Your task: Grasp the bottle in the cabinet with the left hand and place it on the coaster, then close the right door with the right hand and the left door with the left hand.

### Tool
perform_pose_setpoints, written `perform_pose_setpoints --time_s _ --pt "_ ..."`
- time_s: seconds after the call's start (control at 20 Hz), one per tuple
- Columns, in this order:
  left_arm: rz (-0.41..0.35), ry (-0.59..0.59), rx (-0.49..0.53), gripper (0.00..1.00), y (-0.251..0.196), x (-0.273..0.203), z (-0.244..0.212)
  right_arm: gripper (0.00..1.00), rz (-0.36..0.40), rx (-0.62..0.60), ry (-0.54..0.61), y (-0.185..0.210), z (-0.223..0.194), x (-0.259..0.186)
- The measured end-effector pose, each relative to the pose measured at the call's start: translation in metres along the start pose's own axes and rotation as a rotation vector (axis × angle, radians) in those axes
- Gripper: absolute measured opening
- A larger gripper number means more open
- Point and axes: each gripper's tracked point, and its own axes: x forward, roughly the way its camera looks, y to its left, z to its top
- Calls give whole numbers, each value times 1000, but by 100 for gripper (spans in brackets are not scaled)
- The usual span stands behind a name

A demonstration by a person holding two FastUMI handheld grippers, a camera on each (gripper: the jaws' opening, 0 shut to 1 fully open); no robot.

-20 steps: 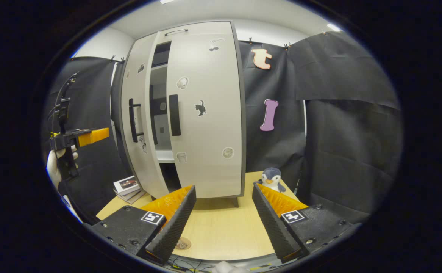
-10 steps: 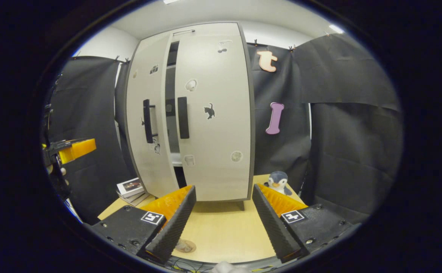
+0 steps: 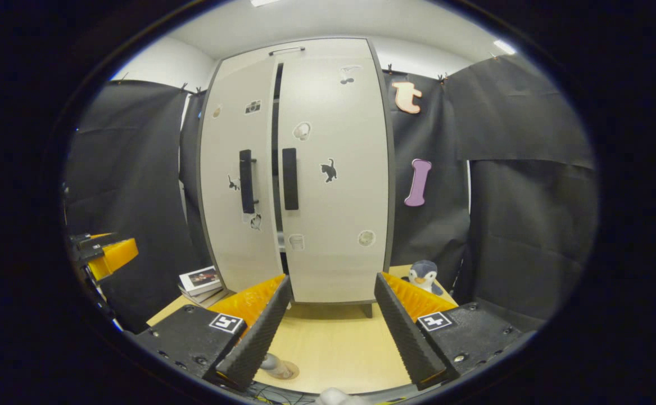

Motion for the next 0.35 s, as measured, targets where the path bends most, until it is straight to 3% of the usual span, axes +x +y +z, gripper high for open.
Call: perform_pose_setpoints --time_s 0.35 --pt "-31 6 15 97 -12 3 -7 98 15 -7 11 9 -7 2"
